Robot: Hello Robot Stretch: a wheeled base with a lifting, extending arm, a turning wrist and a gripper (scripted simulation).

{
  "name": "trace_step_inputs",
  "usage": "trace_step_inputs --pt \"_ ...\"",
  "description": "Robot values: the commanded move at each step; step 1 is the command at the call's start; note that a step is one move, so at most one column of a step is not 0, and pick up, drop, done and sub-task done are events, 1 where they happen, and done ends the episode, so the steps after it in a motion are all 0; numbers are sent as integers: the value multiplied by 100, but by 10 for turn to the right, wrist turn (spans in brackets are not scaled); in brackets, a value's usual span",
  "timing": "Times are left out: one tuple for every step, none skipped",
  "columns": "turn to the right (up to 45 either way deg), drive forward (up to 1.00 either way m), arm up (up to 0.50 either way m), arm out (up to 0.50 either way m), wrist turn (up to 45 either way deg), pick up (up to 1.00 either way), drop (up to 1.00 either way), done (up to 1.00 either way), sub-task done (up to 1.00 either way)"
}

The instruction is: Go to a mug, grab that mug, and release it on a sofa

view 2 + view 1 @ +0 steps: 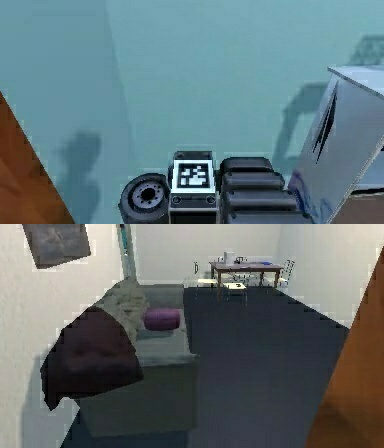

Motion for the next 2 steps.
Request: trace_step_inputs --pt "30 0 0 0 0 0 0 0 0" --pt "0 60 0 0 0 0 0 0 0"
